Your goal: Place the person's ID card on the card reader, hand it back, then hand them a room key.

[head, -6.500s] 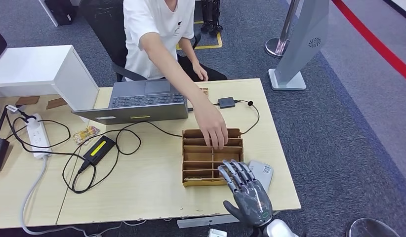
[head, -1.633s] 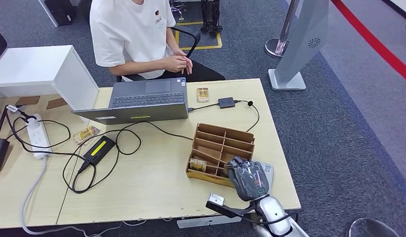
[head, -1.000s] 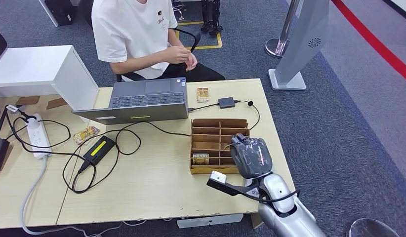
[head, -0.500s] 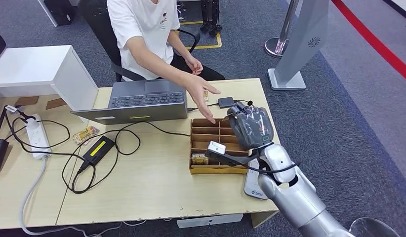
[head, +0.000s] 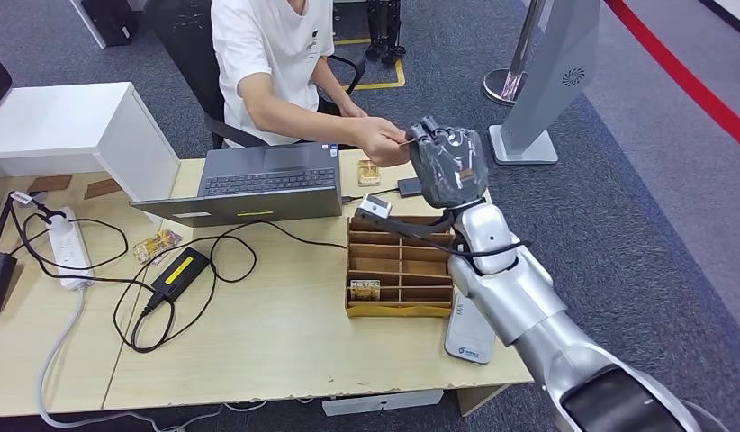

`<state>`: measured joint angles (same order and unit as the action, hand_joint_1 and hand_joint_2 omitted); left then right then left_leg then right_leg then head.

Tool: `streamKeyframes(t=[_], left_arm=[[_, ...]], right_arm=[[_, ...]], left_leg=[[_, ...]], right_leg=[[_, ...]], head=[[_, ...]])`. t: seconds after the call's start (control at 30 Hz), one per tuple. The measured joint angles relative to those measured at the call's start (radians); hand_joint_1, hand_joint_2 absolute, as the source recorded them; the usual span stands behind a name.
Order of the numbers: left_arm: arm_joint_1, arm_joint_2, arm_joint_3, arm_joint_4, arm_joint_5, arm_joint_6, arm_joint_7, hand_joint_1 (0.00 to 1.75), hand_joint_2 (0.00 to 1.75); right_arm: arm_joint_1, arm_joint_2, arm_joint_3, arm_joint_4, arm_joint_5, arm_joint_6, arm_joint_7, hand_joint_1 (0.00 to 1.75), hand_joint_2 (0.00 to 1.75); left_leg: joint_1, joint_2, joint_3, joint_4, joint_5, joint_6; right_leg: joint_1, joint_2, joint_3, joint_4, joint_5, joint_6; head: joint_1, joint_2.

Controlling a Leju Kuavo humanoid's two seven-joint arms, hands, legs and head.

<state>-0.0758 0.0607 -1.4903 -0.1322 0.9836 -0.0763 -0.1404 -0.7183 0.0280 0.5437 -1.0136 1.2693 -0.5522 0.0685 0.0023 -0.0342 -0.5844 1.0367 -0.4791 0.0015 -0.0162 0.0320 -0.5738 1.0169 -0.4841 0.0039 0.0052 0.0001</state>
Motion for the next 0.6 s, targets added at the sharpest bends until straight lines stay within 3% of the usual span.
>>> streamKeyframes(t=[0.03,0.17,0.27,0.33,0.4,0.53,0.6], left_arm=[[0.0,0.0,-0.002,0.0,-0.002,0.0,0.0,0.0,1.75],[-0.001,0.0,-0.012,0.0,-0.006,-0.003,0.0,0.0,1.75],[-0.003,-0.006,-0.016,0.0,-0.009,-0.006,-0.02,0.0,1.75],[-0.022,-0.035,-0.018,0.0,-0.012,0.023,-0.012,0.0,1.75],[-0.078,-0.09,-0.02,0.0,-0.012,0.06,0.077,0.0,1.75],[-0.303,-0.232,-0.006,-0.021,0.035,0.093,0.306,0.0,1.75],[-0.363,-0.282,0.012,-0.033,0.048,0.096,0.354,0.0,1.75]], right_arm=[[-0.006,0.006,0.0,0.013,0.005,-0.008,0.001,1.75,1.75],[-0.027,0.034,-0.002,0.067,0.0,-0.033,-0.009,0.0,1.75],[-0.033,0.054,-0.007,0.104,-0.003,-0.045,-0.015,0.0,1.75],[-0.034,0.069,-0.009,0.132,0.019,-0.048,0.009,0.0,1.75],[-0.034,0.095,-0.01,0.162,0.061,-0.045,0.047,0.0,1.75],[-0.042,0.163,-0.007,0.216,0.139,-0.016,0.099,0.0,1.75],[-0.052,0.184,-0.002,0.237,0.159,-0.007,0.117,0.0,1.75]], left_leg=[[0.0,0.0,0.0,0.0,0.0,0.0],[0.0,0.0,0.0,0.0,0.0,0.0],[0.0,0.0,0.0,0.0,0.0,0.0],[-0.002,-0.002,0.0,0.001,0.001,0.001],[-0.004,-0.008,-0.001,0.001,0.004,0.001],[-0.007,-0.017,-0.013,0.001,0.014,0.006],[-0.006,-0.015,-0.019,0.001,0.016,0.006]], right_leg=[[0.0,0.0,0.0,0.0,0.0,0.0],[0.0,0.0,0.0,0.0,0.0,0.0],[0.0,0.0,0.0,0.0,0.0,0.0],[-0.002,-0.001,-0.001,0.0,0.0,0.001],[-0.004,-0.003,-0.003,0.0,0.001,0.002],[-0.009,-0.016,-0.01,0.003,0.006,0.005],[-0.007,-0.014,-0.015,0.003,0.01,0.005]], head=[[0.0,0.0],[0.0,0.0],[0.0,0.0],[0.0,0.0],[-0.001,0.0],[0.001,0.0],[0.008,0.0]])
